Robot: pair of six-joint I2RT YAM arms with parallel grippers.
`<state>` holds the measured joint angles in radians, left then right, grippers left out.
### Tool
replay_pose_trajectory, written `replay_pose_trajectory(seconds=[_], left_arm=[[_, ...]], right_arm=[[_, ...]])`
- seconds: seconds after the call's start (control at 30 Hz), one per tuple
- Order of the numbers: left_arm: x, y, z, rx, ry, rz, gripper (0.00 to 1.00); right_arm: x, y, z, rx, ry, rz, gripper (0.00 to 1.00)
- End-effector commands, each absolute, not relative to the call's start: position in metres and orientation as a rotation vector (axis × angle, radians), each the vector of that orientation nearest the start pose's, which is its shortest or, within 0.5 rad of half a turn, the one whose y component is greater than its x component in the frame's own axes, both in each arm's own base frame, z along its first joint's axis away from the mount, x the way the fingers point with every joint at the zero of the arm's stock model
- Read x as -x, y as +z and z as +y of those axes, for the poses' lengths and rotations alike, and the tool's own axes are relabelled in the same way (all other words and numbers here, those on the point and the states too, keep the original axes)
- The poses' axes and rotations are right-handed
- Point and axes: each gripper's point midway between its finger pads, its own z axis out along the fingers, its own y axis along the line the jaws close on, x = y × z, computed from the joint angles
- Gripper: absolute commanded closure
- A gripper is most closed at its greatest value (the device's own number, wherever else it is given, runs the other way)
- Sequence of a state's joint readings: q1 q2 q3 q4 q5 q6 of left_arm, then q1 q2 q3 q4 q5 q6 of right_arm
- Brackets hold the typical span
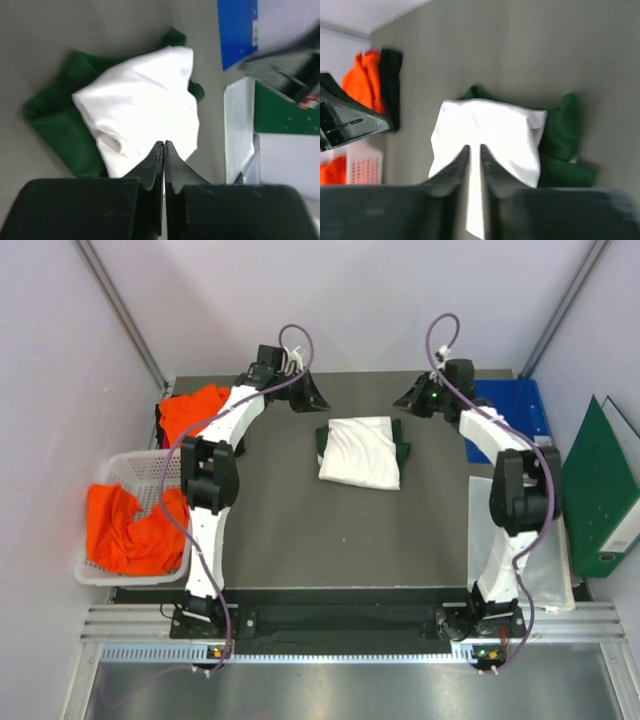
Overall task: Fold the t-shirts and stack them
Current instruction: Smooth out wrinkles on the folded tshirt
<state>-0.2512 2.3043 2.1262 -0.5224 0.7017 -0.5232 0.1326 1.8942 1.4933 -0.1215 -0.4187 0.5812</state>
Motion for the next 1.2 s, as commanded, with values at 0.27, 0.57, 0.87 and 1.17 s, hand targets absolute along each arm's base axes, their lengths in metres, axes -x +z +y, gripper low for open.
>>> replay_pose_trajectory(seconds=[0.27,0.57,0.87,1.17], left_arm=[[-0.466,0.123,-0.324,-0.194,-1.492,2.502,1.0],[-0.451,0.063,-0.307,-0.146,-1.4,2.687,1.0],[-0.434,0.026,-0.289,-0.144,-1.326,2.794,1.0],[-0.441,0.024,-0.264,-0.146,-1.187,2.824,1.0]], right_arm=[[-0.529,0.12,0.241,-0.177,1.318,2.235,1.0],[-0.546,0.087,0.231,-0.245,1.224,2.277,1.0],[-0.541,0.054,0.213,-0.303,1.145,2.354,1.0],[-0.531,0.031,0.203,-0.322,1.069,2.426,1.0]])
